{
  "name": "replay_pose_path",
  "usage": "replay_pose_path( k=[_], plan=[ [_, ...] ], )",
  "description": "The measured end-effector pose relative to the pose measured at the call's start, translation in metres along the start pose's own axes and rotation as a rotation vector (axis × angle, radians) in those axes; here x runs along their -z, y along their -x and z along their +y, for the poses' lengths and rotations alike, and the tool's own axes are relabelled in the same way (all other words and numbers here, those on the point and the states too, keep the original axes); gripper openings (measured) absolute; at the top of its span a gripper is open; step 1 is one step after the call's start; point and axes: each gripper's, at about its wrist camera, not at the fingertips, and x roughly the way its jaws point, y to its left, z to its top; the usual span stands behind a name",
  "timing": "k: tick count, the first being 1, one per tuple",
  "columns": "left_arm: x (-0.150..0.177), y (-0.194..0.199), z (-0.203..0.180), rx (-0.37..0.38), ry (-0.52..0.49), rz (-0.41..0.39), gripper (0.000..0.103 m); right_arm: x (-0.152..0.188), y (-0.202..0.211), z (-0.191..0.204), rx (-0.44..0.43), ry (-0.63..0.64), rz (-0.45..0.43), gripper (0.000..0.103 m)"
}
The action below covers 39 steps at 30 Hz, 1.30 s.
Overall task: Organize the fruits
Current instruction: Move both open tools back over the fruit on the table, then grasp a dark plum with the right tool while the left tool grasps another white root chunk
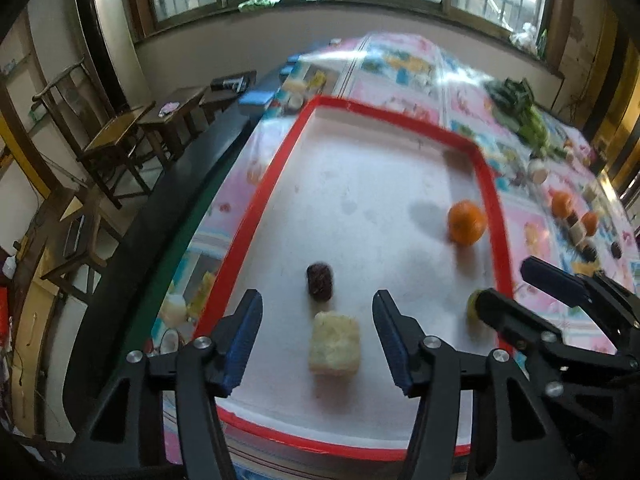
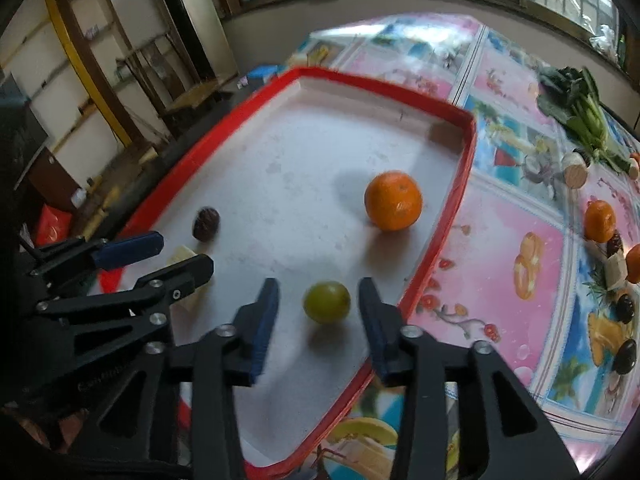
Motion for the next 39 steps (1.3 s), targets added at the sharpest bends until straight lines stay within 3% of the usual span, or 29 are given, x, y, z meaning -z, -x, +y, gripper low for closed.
replay_pose_path(
  k=[2, 7, 13, 17, 23, 34, 39],
  plan=[
    [-0.005, 0.003, -0.009, 0.02, -0.012, -0.006, 0.059, -0.001, 0.011, -0.001, -0.003, 0.001, -0.035, 0.06],
    [-0.01, 0.008, -0.043, 0.093, -0.064, -0.019, 0.059, 0.002, 0.045, -0.02, 0.018, -0.052, -0.112, 0.06],
    [-0.011, 0.015, -0.097, 0.176, -0.173, -0.028, 0.059, 0.042, 0.09, -0.081, 0.137, -0.191, -0.163, 0.06],
    [-0.01, 0.011, -0.144, 0.255, -0.262, -0.002, 0.06, 0.073, 0.114, -0.126, 0.223, -0.303, -0.164, 0.06],
    [-0.012, -0.007, -0.2, 0.299, -0.366, 0.029, 0.06, 0.107, 0.132, -0.193, 0.341, -0.448, -0.128, 0.06],
    [-0.04, -0.04, -0.23, 0.345, -0.348, 0.09, 0.06, 0.08, 0.101, -0.205, 0.35, -0.337, -0.083, 0.059],
    [-0.046, -0.051, -0.248, 0.37, -0.368, 0.112, 0.06, 0.072, 0.082, -0.207, 0.363, -0.292, -0.041, 0.042]
  ],
)
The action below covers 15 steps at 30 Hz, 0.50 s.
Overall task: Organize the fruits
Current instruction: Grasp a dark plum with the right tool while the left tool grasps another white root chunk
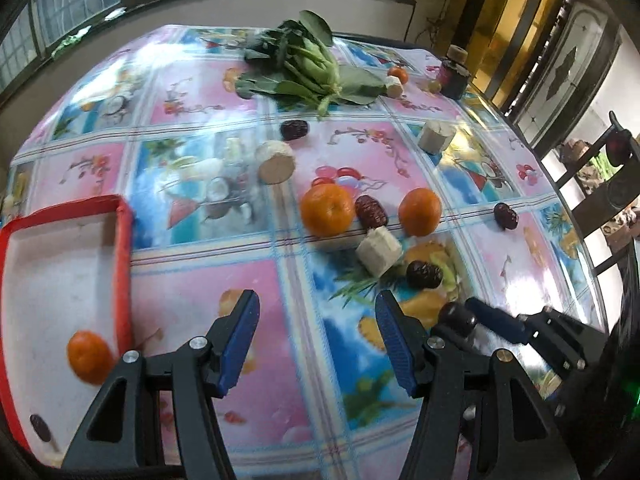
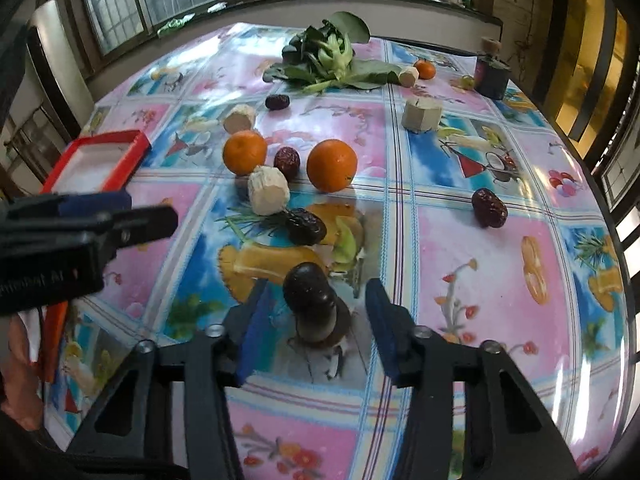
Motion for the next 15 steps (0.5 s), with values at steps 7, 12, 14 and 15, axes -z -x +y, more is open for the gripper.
replay_pose_path(
  k=[7, 12, 14, 15],
  plan=[
    [-0.009, -0.018, -0.011, 0.052, 0.024, 0.031, 0.06, -0.001, -0.006, 0.006, -0.019, 0.035, 0.011, 0.027],
    [-0.013, -0.03, -0.017, 0.051, 0.06, 0.03, 0.06, 0.006, 0.0, -0.004, -0.039, 0.001, 0.003, 0.027],
    [-0.016, -0.034, -0.019, 0.041, 0.088, 0.022, 0.06, 0.009, 0.003, -0.01, -0.039, -0.015, 0.001, 0.027],
    [-0.017, -0.036, -0.019, 0.038, 0.099, 0.024, 0.06, 0.012, 0.006, -0.015, -0.035, -0.027, -0.002, 0.027]
  ],
)
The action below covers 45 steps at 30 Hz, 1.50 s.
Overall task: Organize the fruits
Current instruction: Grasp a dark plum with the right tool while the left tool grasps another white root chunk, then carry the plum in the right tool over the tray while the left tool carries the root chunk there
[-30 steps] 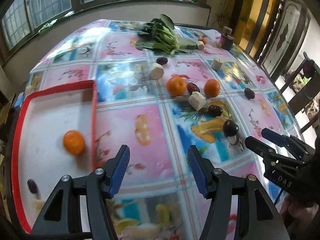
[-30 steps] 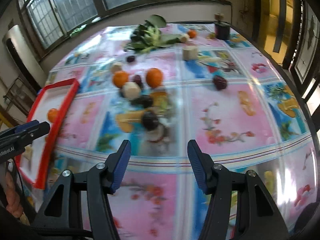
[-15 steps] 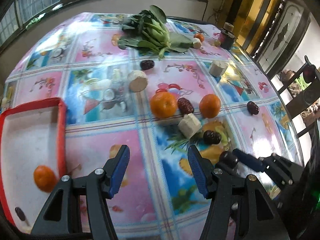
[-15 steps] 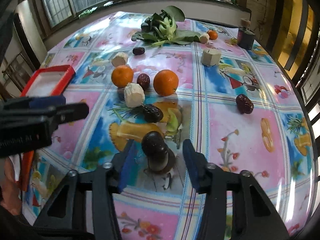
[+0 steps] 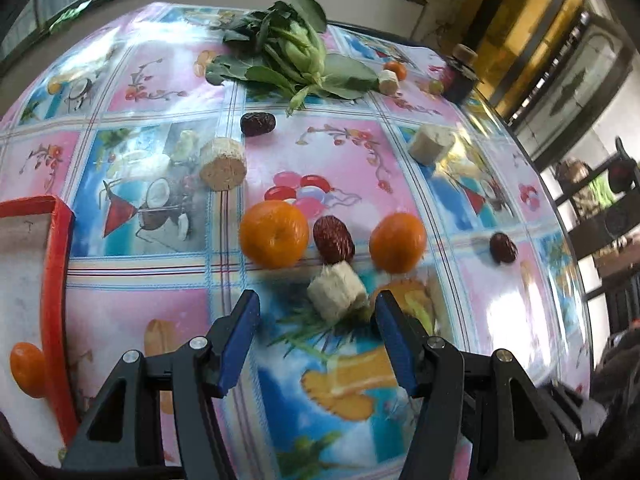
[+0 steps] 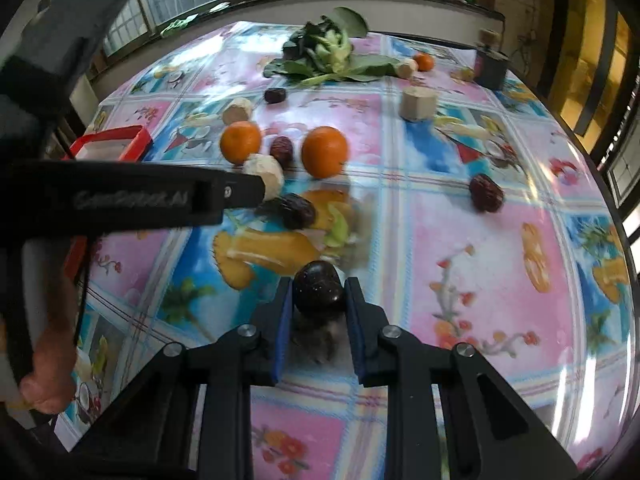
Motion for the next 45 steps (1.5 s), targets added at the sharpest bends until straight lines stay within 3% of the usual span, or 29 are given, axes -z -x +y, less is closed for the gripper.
replay_pose_path(
  k=[4, 8, 20, 32, 45],
  plan=[
    [-0.004, -0.005, -0.006, -0.038, 0.018, -0.019, 0.058, 0.008, 0.007, -0.016, 0.006, -0.032, -0.003, 0.027],
    [-0.003, -0.007, -0.015, -0.043, -0.005, -0.019, 0.032, 0.011, 0.01, -0.027, 0.006, -0.056, -0.007, 0.027],
    [0.005, 0.001, -0.012, -0.026, 0.009, -0.039, 0.031, 0.012, 0.014, -0.038, -0.001, -0.078, -0.011, 0.027],
    [0.016, 0.058, 0.004, -0.028, 0.026, -0.12, 0.031, 0.008, 0.019, -0.028, -0.006, -0.071, -0.023, 0.027],
    [0.046, 0.128, 0.081, -0.2, 0.091, -0.194, 0.031, -0.007, 0.027, 0.042, -0.073, 0.025, -0.049, 0.027]
  ],
)
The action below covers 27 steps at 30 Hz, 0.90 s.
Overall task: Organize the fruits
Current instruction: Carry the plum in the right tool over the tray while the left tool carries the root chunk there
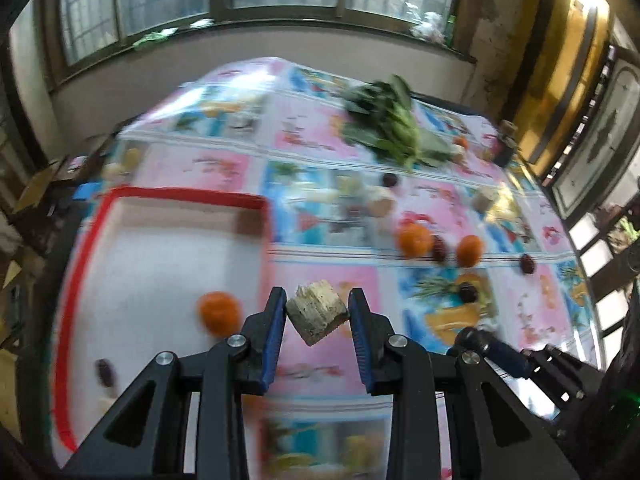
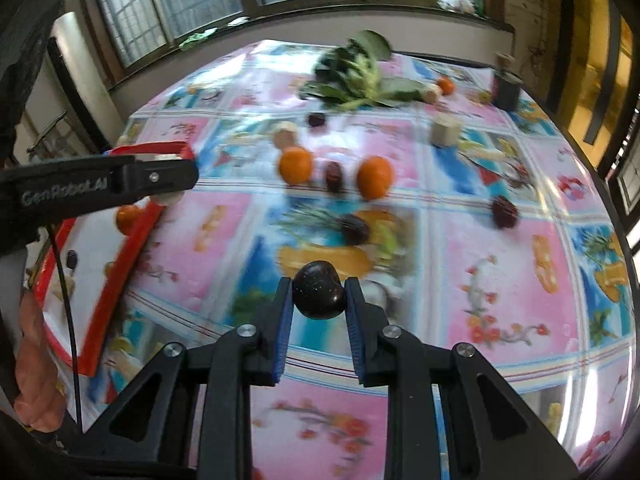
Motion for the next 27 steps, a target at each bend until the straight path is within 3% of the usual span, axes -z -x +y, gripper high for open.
replay_pose_path(
  k=[13, 27],
  plan=[
    [0.007, 0.004, 0.098, -0.142, 0.1, 0.029, 0.031, -0.033, -0.017, 0.106, -0.117, 0.139, -0.006, 0.027],
    [0.0, -0.035, 0.14, -0.168, 0.102, 0.093, 0.031, -0.083, -0.063, 0.176, -0.128, 0.218, 0.011, 0.027]
  ],
)
